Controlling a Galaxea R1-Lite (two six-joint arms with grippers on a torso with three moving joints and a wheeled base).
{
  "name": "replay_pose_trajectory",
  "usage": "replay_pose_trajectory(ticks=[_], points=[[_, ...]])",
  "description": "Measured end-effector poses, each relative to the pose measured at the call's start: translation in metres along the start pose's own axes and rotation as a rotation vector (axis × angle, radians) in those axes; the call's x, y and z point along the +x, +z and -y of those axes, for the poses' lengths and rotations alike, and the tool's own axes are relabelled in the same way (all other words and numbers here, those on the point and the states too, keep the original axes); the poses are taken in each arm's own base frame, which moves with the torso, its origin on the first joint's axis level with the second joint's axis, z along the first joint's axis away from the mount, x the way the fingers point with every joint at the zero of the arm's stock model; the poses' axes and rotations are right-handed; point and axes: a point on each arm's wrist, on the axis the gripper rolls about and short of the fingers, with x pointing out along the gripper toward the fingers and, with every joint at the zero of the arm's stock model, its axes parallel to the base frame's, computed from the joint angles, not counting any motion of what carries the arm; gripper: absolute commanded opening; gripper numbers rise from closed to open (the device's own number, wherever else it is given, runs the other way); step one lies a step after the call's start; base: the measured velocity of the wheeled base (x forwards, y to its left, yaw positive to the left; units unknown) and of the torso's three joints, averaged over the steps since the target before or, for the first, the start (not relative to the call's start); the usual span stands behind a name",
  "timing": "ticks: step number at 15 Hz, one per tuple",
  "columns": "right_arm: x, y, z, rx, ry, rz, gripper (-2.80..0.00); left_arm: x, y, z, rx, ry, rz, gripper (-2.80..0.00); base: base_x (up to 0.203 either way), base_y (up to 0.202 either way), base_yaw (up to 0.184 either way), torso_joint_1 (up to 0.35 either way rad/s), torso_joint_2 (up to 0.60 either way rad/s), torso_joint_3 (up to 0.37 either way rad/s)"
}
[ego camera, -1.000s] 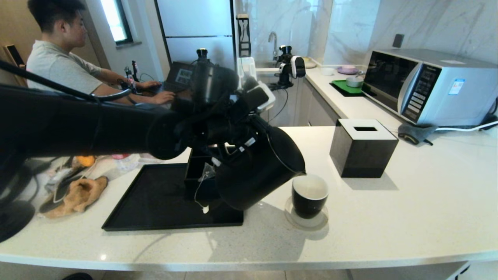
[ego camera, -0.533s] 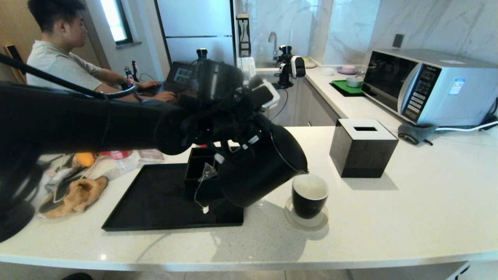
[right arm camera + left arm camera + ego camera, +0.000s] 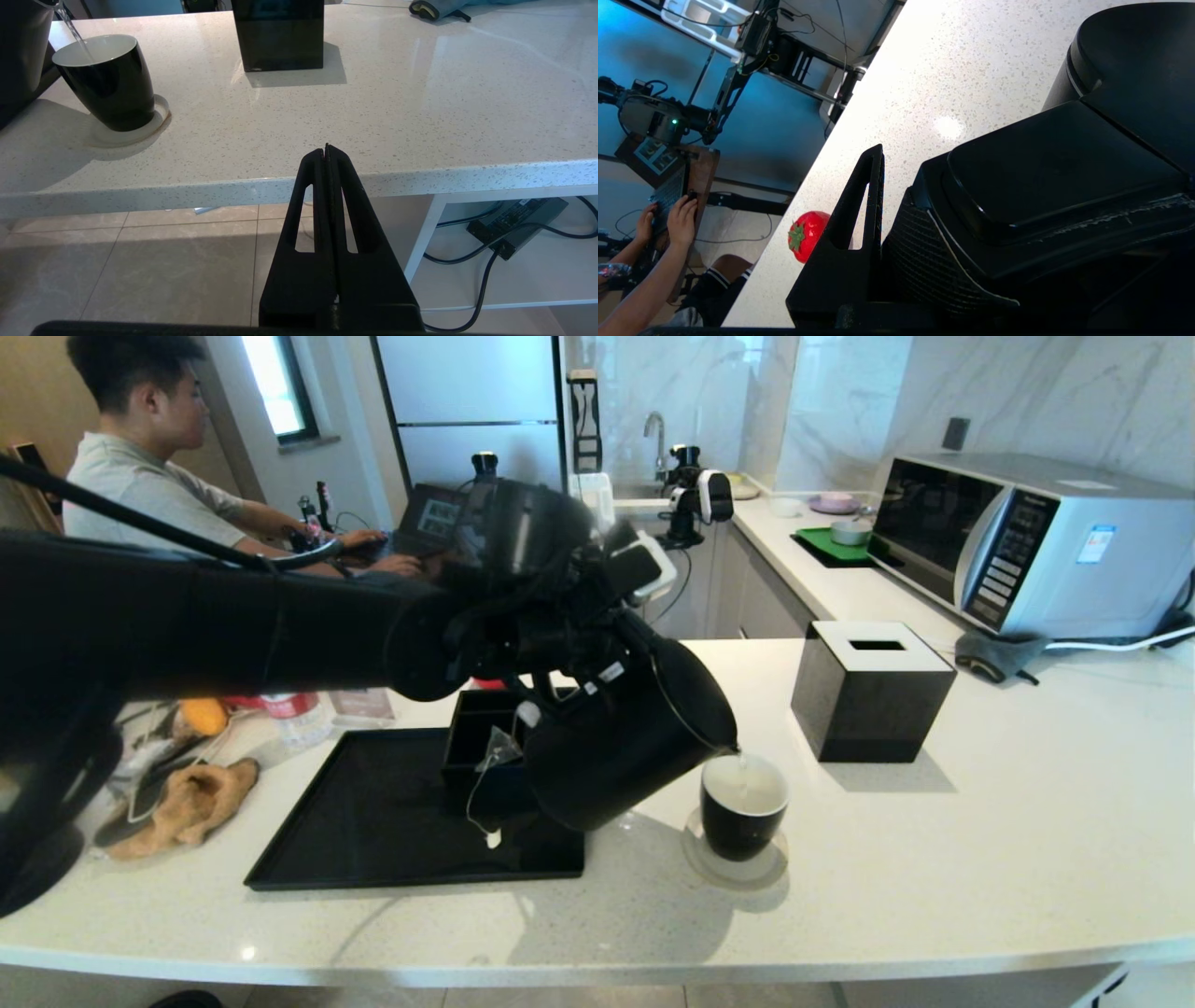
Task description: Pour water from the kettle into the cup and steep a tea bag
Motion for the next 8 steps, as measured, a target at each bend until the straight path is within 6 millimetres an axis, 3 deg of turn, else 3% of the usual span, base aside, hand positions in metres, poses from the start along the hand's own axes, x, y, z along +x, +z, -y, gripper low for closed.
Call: replay_pose_trajectory(ticks=[8], points=[[0.0000, 0.0000, 0.0000, 0.000, 0.001, 0.000, -2.80, 0.0016, 0.0003, 0.0000, 0.004, -0.007, -0.011, -2.80, 0.000, 0.000, 0.000, 0.000, 0.00, 0.000]])
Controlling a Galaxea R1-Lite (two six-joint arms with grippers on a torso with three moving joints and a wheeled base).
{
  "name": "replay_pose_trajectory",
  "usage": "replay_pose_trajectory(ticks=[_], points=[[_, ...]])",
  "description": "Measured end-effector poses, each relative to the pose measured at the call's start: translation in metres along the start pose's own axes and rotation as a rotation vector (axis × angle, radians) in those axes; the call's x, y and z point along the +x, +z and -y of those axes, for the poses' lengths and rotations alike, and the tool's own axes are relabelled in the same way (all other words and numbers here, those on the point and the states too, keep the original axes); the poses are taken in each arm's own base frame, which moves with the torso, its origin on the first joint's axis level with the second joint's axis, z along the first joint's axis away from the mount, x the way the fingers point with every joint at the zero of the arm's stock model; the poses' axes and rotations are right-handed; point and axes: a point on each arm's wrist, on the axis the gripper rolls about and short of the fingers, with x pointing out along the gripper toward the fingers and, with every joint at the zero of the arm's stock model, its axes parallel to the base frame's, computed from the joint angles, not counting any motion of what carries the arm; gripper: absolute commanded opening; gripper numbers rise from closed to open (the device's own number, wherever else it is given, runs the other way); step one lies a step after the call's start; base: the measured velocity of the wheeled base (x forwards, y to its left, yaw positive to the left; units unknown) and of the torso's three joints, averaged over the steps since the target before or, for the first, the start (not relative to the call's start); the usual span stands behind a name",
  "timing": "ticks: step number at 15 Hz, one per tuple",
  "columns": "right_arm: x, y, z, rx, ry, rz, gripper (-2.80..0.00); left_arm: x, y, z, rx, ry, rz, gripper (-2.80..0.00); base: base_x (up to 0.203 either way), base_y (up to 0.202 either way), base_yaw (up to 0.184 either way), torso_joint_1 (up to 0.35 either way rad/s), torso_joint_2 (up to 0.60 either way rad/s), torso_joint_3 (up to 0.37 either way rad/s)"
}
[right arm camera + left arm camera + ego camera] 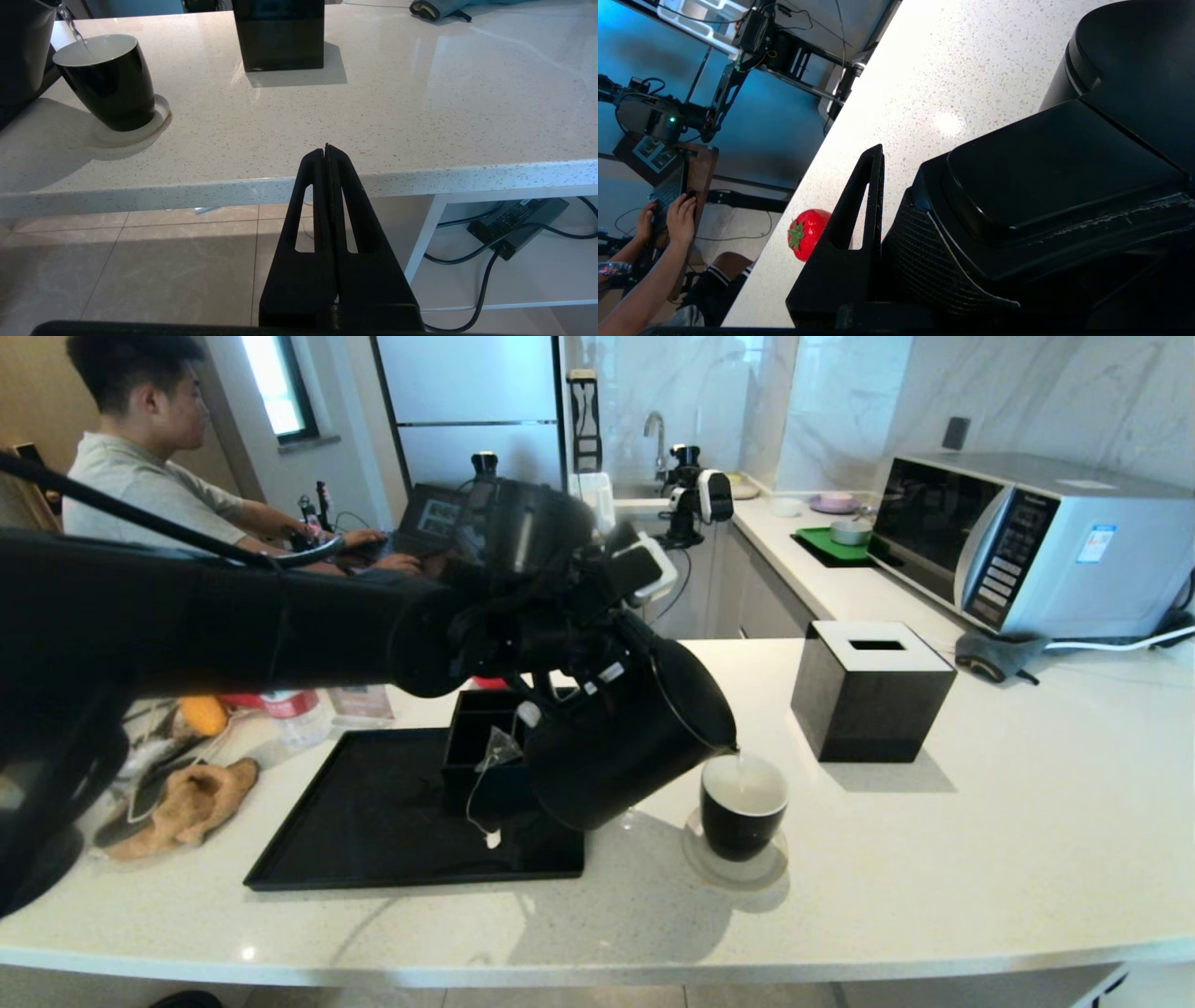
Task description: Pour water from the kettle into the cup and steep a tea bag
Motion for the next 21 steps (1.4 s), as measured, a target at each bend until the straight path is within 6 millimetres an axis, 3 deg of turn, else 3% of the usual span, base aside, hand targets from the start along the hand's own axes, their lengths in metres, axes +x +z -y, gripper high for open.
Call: replay_pose_trajectory(ticks=[21], points=[[0.0000, 0.0000, 0.0000, 0.000, 0.000, 0.000, -2.80, 0.0024, 0.0013, 0.0026, 0.028, -0.001, -0.011, -2.80, 0.000, 0.000, 0.000, 0.000, 0.00, 0.000]])
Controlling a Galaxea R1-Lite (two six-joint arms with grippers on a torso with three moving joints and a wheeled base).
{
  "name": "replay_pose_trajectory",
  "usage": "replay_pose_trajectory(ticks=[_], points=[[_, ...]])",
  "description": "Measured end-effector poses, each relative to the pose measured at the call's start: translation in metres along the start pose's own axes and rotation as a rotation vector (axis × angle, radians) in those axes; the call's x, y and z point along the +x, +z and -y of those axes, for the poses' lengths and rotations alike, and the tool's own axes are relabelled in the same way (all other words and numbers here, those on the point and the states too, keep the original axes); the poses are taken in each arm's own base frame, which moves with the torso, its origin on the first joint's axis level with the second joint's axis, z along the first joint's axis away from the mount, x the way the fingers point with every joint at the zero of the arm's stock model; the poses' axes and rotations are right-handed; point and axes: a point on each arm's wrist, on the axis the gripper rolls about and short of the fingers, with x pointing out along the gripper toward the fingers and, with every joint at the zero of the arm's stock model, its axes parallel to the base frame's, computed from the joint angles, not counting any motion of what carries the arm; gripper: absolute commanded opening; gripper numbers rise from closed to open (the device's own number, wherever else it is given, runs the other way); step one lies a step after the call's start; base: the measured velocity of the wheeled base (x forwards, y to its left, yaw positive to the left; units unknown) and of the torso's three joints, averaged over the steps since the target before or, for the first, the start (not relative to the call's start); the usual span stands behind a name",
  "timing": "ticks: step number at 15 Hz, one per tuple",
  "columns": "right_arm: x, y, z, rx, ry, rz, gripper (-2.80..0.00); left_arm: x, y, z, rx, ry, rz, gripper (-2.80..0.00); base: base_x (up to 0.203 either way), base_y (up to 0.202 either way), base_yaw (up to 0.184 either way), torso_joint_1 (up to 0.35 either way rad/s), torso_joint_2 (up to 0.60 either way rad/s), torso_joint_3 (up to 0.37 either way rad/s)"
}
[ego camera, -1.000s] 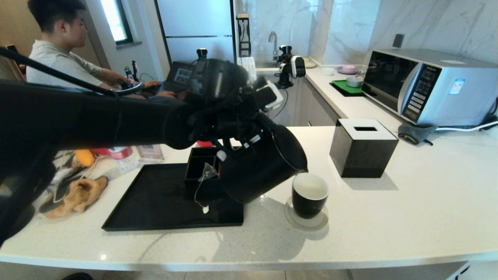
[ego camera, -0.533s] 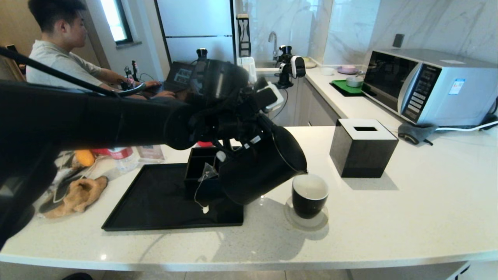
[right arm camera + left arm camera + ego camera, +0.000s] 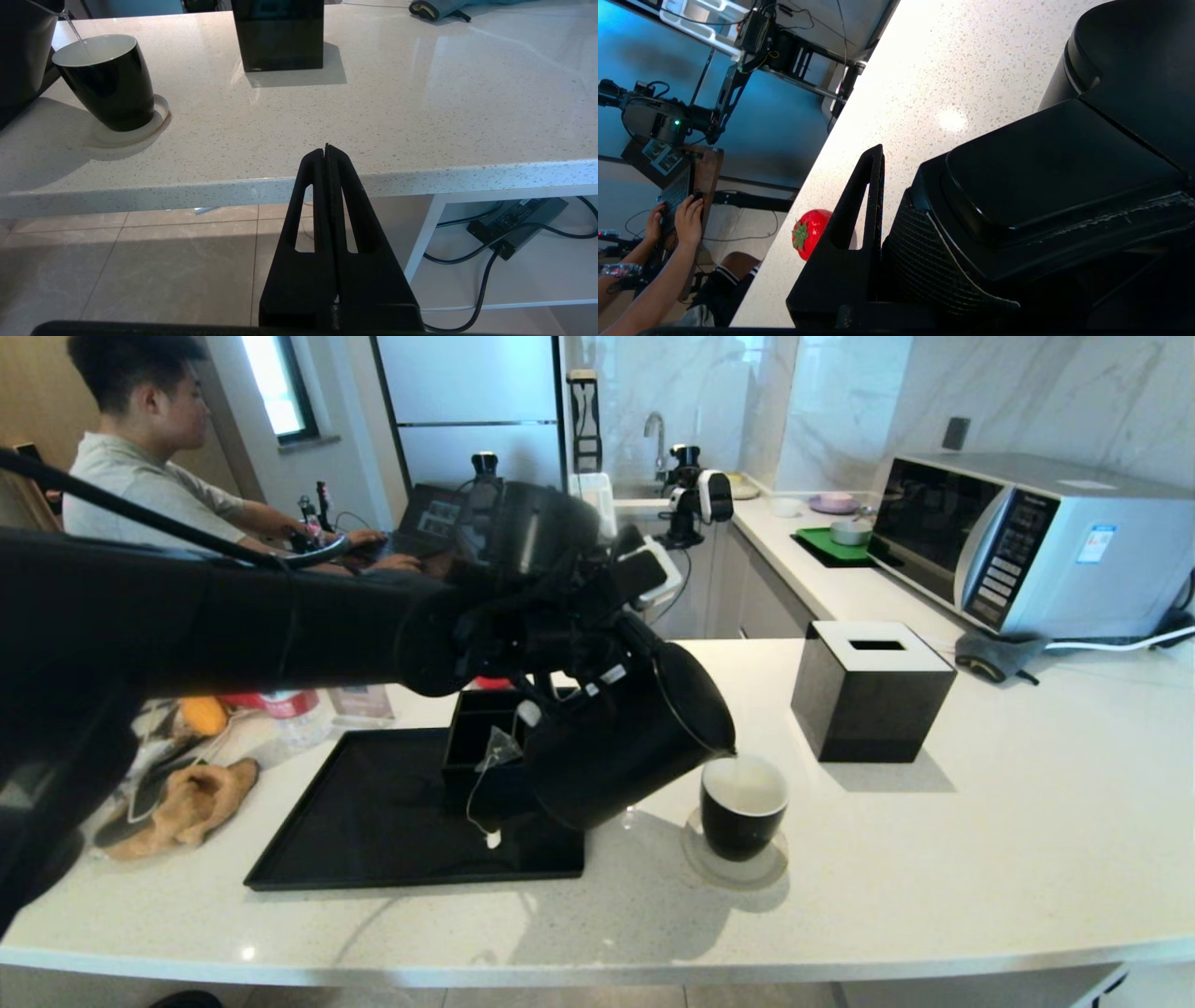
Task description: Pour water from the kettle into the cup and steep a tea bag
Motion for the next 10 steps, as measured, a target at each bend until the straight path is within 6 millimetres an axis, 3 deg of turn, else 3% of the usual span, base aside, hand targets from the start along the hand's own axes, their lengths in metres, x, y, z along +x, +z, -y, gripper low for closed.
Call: replay_pose_trajectory(ticks=[10], points=[[0.0000, 0.0000, 0.0000, 0.000, 0.000, 0.000, -2.80, -0.0002, 0.0010, 0.0008, 0.019, -0.001, 0.002, -2.80, 0.000, 0.000, 0.000, 0.000, 0.00, 0.000]])
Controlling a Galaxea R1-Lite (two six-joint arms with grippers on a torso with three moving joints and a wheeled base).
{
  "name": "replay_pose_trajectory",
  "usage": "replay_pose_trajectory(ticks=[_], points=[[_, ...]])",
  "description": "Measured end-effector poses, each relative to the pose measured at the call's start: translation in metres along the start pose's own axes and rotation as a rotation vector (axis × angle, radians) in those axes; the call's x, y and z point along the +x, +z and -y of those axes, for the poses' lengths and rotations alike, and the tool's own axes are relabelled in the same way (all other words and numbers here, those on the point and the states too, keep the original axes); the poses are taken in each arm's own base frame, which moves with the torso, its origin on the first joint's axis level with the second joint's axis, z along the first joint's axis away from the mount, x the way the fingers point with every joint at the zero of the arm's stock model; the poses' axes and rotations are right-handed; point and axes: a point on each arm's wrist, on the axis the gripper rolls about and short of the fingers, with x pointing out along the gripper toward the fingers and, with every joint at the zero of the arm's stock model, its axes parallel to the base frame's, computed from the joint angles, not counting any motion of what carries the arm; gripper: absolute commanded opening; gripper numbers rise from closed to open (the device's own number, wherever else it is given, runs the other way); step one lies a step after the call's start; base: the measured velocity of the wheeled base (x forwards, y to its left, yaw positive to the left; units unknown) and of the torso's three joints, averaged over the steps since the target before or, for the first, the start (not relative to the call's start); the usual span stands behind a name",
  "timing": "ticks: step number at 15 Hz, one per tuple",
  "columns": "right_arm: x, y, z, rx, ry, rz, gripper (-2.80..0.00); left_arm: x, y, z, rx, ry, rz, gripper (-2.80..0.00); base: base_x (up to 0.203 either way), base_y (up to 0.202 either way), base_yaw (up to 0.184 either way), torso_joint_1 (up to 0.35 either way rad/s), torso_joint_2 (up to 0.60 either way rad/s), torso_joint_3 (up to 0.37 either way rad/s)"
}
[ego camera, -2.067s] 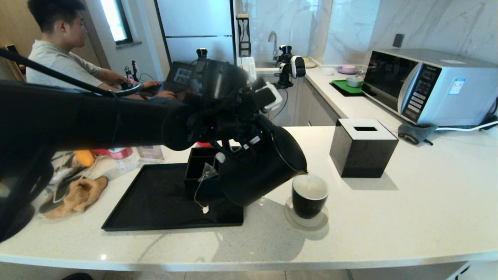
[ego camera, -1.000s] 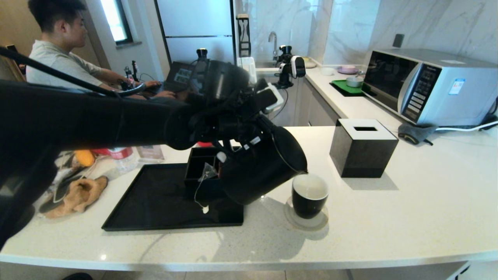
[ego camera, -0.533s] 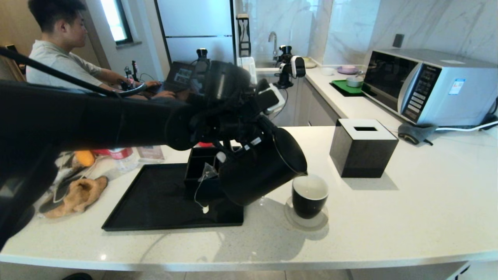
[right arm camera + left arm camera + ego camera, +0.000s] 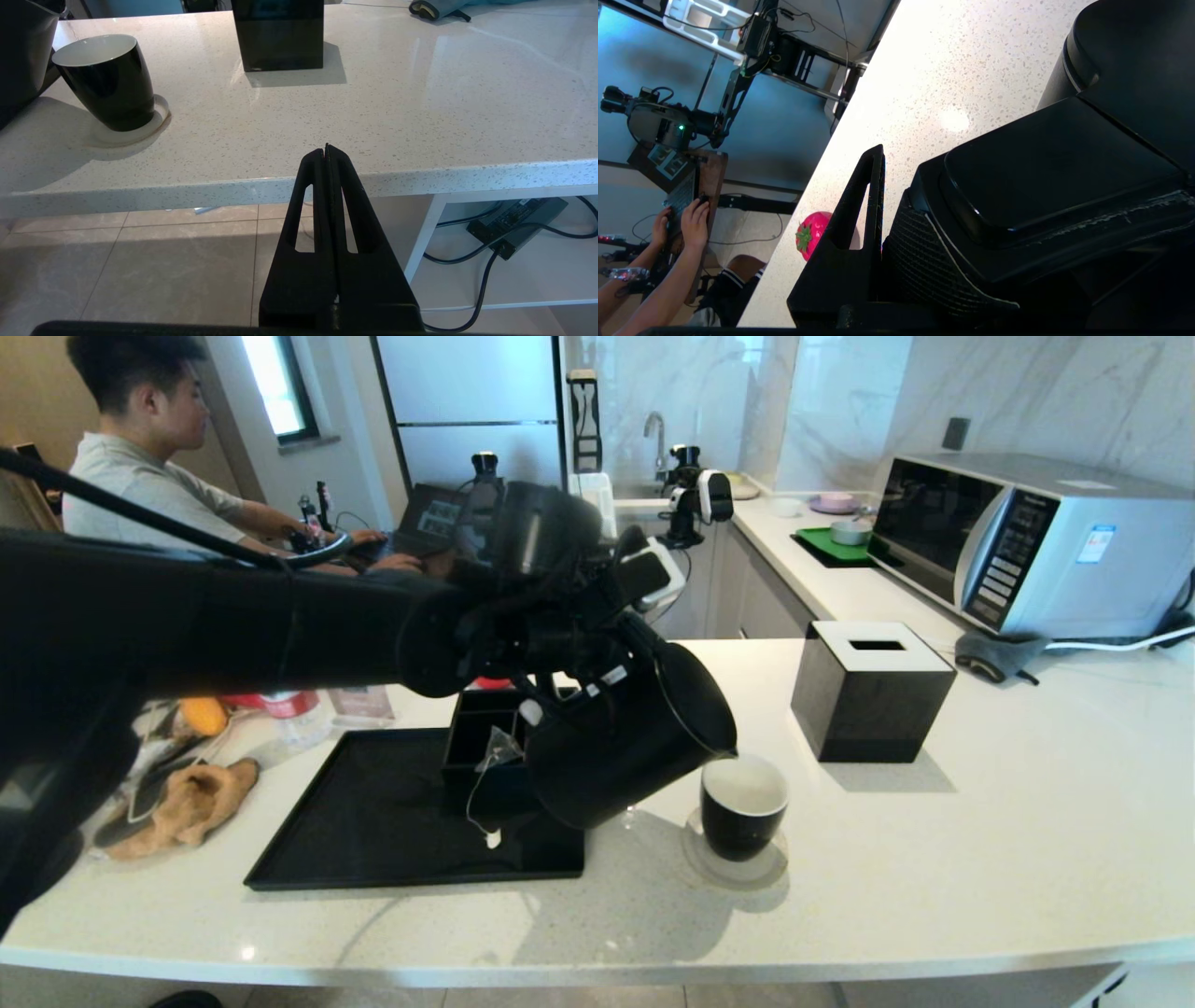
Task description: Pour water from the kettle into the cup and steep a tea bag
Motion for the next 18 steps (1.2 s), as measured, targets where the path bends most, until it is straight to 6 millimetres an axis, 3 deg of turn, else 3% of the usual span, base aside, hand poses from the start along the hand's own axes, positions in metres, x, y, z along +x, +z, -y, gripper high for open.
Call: replay_pose_trajectory(ticks=[18], points=[[0.0000, 0.0000, 0.0000, 0.000, 0.000, 0.000, -2.80, 0.0003, 0.0010, 0.0024, 0.004, -0.006, 0.001, -2.80, 0.000, 0.000, 0.000, 0.000, 0.00, 0.000]])
